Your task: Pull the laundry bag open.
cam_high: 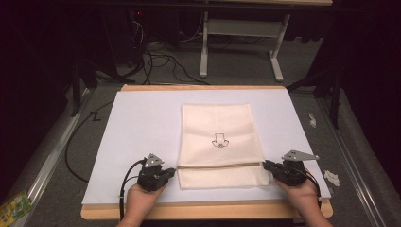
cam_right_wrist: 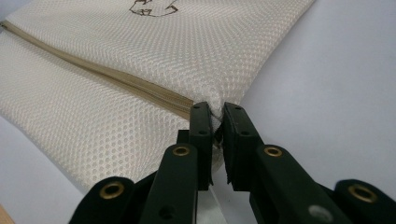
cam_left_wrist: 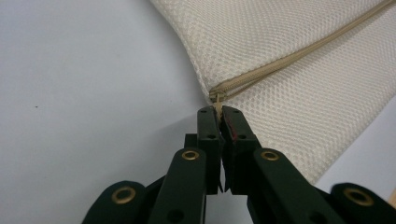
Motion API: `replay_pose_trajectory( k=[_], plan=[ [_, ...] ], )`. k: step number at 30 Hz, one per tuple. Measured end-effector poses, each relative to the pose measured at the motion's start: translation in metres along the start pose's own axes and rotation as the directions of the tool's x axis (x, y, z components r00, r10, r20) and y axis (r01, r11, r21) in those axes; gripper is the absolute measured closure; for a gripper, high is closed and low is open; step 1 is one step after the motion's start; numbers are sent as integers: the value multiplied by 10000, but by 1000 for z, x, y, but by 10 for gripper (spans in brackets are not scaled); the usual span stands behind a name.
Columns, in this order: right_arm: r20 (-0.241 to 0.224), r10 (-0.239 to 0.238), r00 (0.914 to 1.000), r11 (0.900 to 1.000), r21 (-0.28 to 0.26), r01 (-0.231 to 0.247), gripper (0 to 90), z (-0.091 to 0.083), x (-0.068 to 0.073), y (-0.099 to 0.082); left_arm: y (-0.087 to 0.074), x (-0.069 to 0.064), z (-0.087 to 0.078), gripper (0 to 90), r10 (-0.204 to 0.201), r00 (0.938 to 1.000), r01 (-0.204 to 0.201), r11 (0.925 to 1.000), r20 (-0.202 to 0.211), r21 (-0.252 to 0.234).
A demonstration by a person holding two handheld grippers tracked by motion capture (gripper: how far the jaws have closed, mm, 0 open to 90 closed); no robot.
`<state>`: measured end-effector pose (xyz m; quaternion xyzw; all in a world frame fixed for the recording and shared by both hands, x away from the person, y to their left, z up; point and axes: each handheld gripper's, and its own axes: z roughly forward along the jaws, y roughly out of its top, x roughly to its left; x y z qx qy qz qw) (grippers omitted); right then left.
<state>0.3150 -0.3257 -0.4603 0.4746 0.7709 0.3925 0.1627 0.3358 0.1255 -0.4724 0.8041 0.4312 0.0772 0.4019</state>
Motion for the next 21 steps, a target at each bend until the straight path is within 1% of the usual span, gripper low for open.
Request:
replay_pose_trajectory(
  k=[4, 7, 9, 10, 12, 13, 14, 15, 16, 18, 19, 21],
  plan=[
    [24, 45, 10000, 10000, 41, -45, 805, 1, 0, -1, 0, 1, 0, 858, -21, 10000, 21, 10000, -40, -18],
    [43, 63, 10000, 10000, 71, -64, 759, 1, -1, -1, 0, 3, -1, 784, -93, 9999, 92, 9999, -121, -93],
    [51, 110, 9999, 9999, -15, -110, 719, 0, -1, -1, 1, 4, -3, 731, -192, 9998, 190, 9996, -101, -216],
    [21, 199, 9998, 9997, -117, -199, 668, -1, -1, 0, 1, 5, -4, 701, -192, 9998, 190, 9994, -62, -295],
    [34, 172, 9998, 9997, -150, -172, 652, -2, -1, 0, 1, 5, -5, 693, -190, 9998, 189, 9988, -20, -453],
    [40, 174, 9998, 9997, -176, -173, 631, -2, -1, 0, 1, 5, -6, 686, -104, 9999, 102, 9985, -36, -540],
    [26, 172, 9998, 9994, -291, -171, 587, -2, -1, 0, 2, 4, -7, 656, -86, 9999, 78, 9979, -124, -646],
    [26, 210, 9998, 9993, -322, -210, 569, -2, -1, 1, 2, 5, -8, 646, -41, 9999, 30, 9974, -151, -726],
    [26, 210, 9998, 9993, -322, -210, 569, -2, -1, 1, 3, 5, -9, 646, 29, 9999, -42, 9967, -163, -811],
    [47, 183, 9998, 9990, -410, -181, 531, -3, -1, 1, 3, 4, -11, 616, 45, 9996, -71, 9950, -265, -1001],
    [71, 269, 9996, 9985, -471, -266, 515, -4, -1, 2, 3, 5, -13, 601, 116, 9993, -153, 9939, -344, -1095],
    [119, 227, 9997, 9978, -633, -219, 485, -5, -1, 3, 4, 5, -15, 571, 227, 9987, -281, 9924, -459, -1197]
  ],
)
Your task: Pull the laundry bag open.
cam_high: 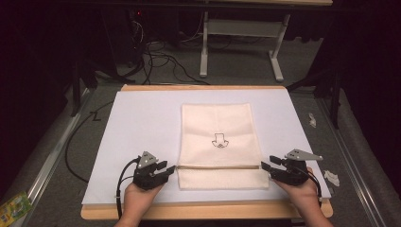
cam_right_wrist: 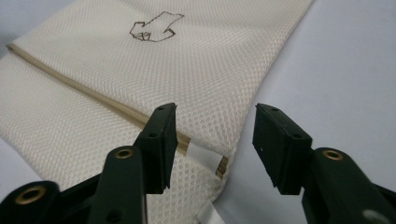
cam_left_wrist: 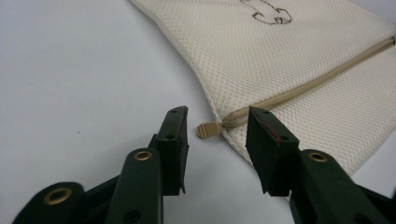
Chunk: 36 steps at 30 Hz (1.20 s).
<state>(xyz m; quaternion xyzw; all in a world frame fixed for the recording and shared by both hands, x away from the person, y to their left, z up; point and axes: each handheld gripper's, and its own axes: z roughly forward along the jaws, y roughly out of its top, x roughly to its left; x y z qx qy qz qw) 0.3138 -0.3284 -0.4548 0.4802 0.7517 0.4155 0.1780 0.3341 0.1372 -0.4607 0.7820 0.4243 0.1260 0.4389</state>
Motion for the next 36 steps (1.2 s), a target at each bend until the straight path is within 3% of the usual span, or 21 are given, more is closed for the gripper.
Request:
replay_pose_trajectory(
  k=[3, 5, 8, 12, 16, 18, 20, 24, 29, 33, 36],
  plan=[
    [159, 27, 9999, 9995, -311, -22, 434, -3, -2, 2, 0, 3, -5, 523, 183, 9996, -192, 9989, -214, -429],
    [330, 34, 9994, 9988, -482, -18, 382, -4, -4, 3, 0, 7, -10, 494, 428, 9969, -470, 9969, -667, -625],
    [998, 85, 9950, 9965, -833, -1, 256, -7, -7, 7, -2, 16, -20, 449, 617, 9881, -746, 9933, -1409, -884],
    [1775, 34, 9841, 9934, -1135, 170, 157, -11, -13, 14, -8, 34, -38, 351, 480, 9700, -791, 9893, -2383, -1227],
    [1933, -76, 9811, 9919, -1227, 319, 144, -12, -19, 19, -17, 52, -61, 231, -9, 9427, -545, 9862, -3338, -1566],
    [1939, 80, 9810, 9892, -1452, 206, 124, -15, -27, 23, -20, 58, -71, 152, -340, 9362, -295, 9842, -3497, -1747],
    [1952, 143, 9807, 9884, -1510, 156, 122, -16, -29, 24, -23, 63, -79, 148, -565, 9316, -137, 9817, -3591, -1901],
    [2146, 262, 9763, 9846, -1743, 119, 114, -20, -38, 28, -27, 68, -86, 151, -716, 9338, 6, 9800, -3506, -1988],
    [2239, 332, 9741, 9854, -1701, 55, 111, -19, -43, 28, -29, 67, -82, 152, -757, 9373, 125, 9828, -3402, -1843],
    [2256, 296, 9738, 9853, -1704, 95, 111, -20, -43, 27, -27, 64, -76, 159, -575, 9452, 42, 9864, -3215, -1642],
    [2281, 295, 9732, 9854, -1697, 99, 112, -21, -44, 25, -26, 63, -73, 159, -491, 9476, -5, 9879, -3155, -1554]
  ],
)
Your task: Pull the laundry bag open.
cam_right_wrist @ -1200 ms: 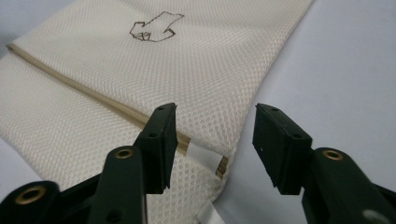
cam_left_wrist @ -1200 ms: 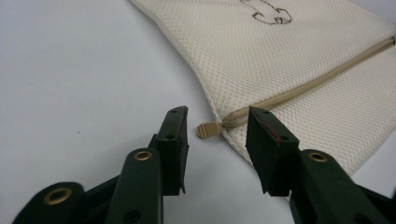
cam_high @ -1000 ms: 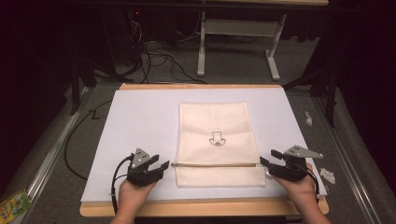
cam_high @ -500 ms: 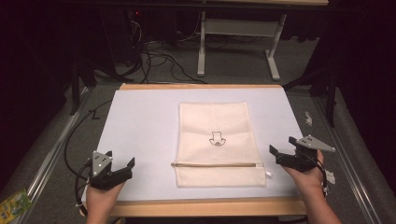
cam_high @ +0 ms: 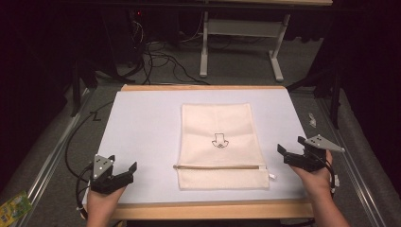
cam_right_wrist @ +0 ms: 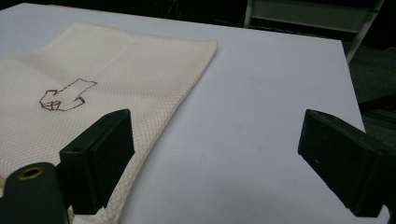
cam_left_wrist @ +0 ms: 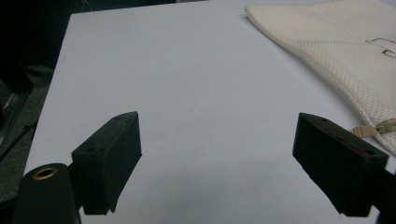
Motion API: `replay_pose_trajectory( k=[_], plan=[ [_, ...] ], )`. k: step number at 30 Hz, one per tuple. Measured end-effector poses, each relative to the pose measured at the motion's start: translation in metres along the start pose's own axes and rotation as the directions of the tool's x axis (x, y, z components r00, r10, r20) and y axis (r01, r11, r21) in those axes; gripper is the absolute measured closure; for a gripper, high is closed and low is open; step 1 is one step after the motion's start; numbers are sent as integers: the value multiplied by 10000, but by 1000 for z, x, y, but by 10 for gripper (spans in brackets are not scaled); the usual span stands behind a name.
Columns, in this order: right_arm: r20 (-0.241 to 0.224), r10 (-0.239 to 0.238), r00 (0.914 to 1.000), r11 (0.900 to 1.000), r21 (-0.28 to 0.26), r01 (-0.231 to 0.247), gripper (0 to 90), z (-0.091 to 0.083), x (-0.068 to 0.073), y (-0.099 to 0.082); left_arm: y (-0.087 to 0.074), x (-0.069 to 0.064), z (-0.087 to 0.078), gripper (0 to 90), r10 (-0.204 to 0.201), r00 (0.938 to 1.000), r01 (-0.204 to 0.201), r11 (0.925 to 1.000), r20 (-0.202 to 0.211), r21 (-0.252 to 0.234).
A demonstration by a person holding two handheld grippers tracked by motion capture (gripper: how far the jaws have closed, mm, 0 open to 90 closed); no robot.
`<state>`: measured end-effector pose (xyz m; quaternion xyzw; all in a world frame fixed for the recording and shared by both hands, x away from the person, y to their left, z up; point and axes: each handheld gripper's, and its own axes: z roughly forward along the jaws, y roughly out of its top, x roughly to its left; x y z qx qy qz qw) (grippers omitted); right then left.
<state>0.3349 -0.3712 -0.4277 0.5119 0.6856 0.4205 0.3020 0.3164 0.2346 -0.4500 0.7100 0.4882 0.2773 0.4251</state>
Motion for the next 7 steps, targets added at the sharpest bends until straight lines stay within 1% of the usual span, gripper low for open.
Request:
replay_pose_trajectory(
  k=[2, 4, 5, 7],
  plan=[
    [5, -38, 10000, 10000, -55, 38, 116, -1, -1, 0, 0, -1, 0, 158, -17, 10000, 17, 10000, 84, -25],
    [18, 83, 10000, 10000, -9, -83, 116, -1, -1, 0, 0, -1, -1, 157, -44, 9998, 45, 10000, 174, -50],
    [9, 18, 10000, 10000, -36, -18, 117, 0, -2, 0, 0, -1, -1, 155, -45, 9998, 46, 10000, 203, -56],
    [-20, 114, 9999, 9999, -60, -114, 127, 1, -2, -1, 0, 0, 0, 144, -50, 9998, 51, 10000, 192, -61]
  ],
)
